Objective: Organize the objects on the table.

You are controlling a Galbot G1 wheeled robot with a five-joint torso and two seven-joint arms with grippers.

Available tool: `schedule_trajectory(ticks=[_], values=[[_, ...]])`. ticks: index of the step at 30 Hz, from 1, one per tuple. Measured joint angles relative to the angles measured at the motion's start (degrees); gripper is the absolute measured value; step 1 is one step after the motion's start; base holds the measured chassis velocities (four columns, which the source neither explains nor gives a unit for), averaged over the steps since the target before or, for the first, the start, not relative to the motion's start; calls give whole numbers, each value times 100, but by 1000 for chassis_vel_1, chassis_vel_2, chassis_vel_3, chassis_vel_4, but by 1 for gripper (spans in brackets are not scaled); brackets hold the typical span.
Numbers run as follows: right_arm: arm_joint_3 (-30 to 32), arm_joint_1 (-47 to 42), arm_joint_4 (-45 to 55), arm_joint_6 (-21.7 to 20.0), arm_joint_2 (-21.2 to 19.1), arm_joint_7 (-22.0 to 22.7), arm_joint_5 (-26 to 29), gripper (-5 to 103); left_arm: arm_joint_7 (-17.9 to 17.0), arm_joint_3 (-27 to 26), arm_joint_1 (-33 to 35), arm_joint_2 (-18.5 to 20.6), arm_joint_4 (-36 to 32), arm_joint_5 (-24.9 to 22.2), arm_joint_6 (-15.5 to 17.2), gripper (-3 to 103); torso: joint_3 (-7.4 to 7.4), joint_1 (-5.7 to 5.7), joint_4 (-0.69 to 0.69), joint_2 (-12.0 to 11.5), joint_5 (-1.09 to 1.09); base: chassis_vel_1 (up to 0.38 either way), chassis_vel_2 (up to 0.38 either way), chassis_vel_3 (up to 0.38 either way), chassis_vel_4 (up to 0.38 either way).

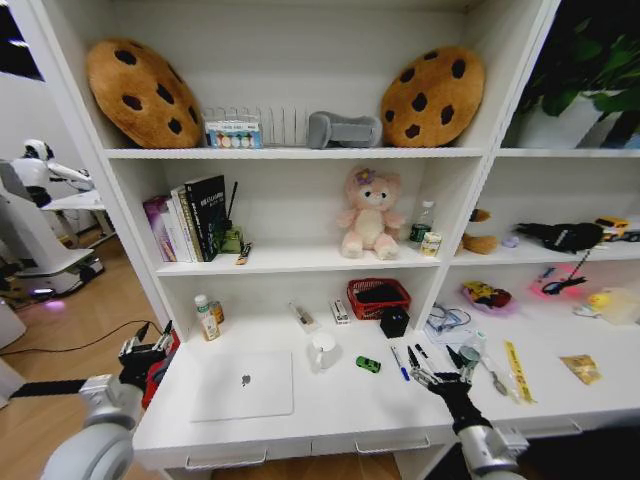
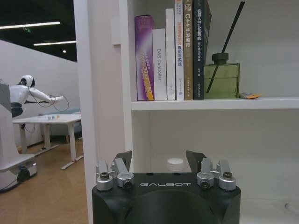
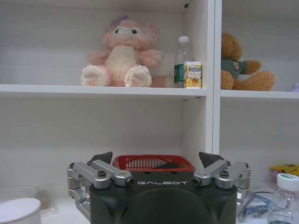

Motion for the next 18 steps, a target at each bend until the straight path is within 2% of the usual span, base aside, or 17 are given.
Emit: schedule_trajectory(ticks=[1,2,5,6,8,18], values=[[-1,-4,23,-17,-13,8,-5,100,54,-35,174,-105,-159,50,15,72,0,0,1,0,0,0,0,0,0],[-1,-4,23,-17,-13,8,-5,100,54,-35,174,-105,-159,50,15,72,0,0,1,0,0,0,0,0,0],[0,-20,60,-47,-32,38,-8,100,118,-33,486,-264,-445,170,72,88,0,0,1,0,0,0,0,0,0],[0,-20,60,-47,-32,38,-8,100,118,-33,486,-264,-445,170,72,88,0,0,1,0,0,0,0,0,0],[-1,-24,81,-68,-34,60,1,100,148,18,683,-308,-650,305,96,97,0,-1,1,0,0,0,0,0,0],[-24,-46,66,-66,7,76,50,100,150,1,613,-405,-809,443,174,100,1,0,0,0,-1,0,0,0,0]])
